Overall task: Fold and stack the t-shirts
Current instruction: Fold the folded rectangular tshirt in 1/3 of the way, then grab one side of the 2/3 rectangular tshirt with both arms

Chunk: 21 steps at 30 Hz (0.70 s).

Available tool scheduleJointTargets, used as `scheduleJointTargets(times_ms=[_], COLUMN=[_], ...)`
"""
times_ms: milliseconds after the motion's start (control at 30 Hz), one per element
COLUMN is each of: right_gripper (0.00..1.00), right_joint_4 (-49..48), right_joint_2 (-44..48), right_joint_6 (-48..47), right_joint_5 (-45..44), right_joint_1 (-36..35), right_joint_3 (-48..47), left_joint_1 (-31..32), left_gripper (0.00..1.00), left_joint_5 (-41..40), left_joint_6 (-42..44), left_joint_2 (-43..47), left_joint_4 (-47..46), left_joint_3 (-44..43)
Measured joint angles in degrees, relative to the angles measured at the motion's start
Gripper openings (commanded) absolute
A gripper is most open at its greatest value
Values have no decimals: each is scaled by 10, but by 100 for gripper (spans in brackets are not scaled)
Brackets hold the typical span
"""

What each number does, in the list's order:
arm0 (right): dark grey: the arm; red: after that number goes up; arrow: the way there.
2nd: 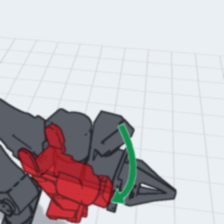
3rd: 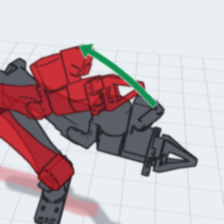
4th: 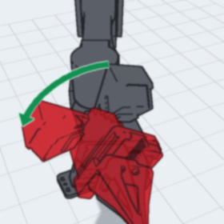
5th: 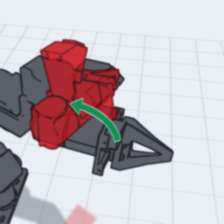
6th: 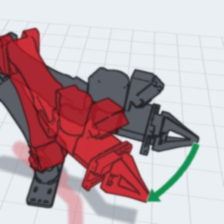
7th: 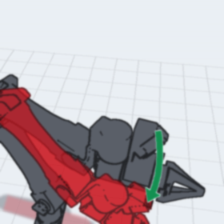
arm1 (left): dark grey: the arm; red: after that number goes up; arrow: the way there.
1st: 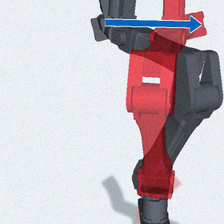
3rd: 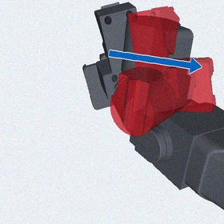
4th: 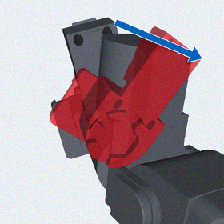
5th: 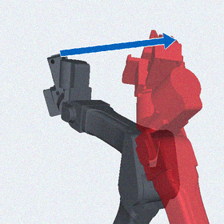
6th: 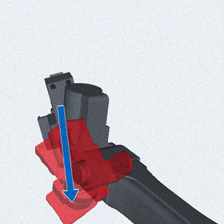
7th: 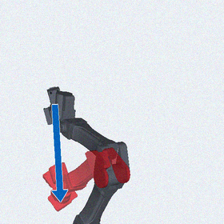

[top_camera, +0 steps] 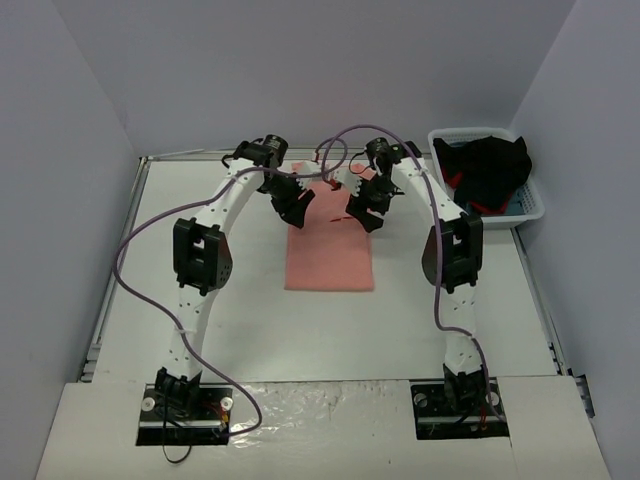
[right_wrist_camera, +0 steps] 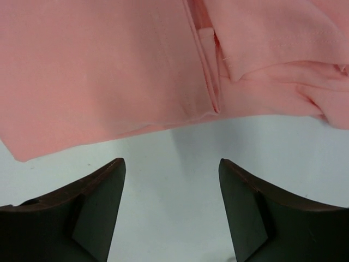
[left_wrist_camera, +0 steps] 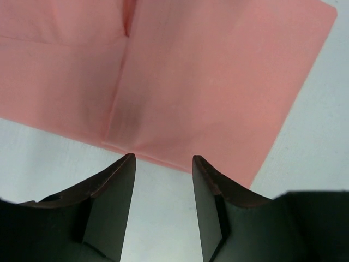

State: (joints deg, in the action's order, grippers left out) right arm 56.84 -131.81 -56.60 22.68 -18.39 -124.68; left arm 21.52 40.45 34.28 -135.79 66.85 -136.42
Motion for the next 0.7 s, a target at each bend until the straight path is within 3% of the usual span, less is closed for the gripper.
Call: scheduleJointTargets(times_ms=[167,400,533,700], right_gripper=[64,59,57,55], right_joint_4=[-15,-44,-65,-98], right_joint_2=[89,249,278,280], right_joint_6=[14,65,85,114], right_joint_5=[4,9,25,37], right_joint_1=[0,-16,-40,-71], right_joint_3=[105,276,354,437], left_joint_1=[0,6,21,23], left_gripper=[44,44,43,39], left_joint_5=[6,32,32,32], left_joint_6=[0,-13,-23,-43], left_joint_2=[134,333,376,365], left_joint_4=[-46,-192,-250,-284], left_joint_3=[201,508,601,642])
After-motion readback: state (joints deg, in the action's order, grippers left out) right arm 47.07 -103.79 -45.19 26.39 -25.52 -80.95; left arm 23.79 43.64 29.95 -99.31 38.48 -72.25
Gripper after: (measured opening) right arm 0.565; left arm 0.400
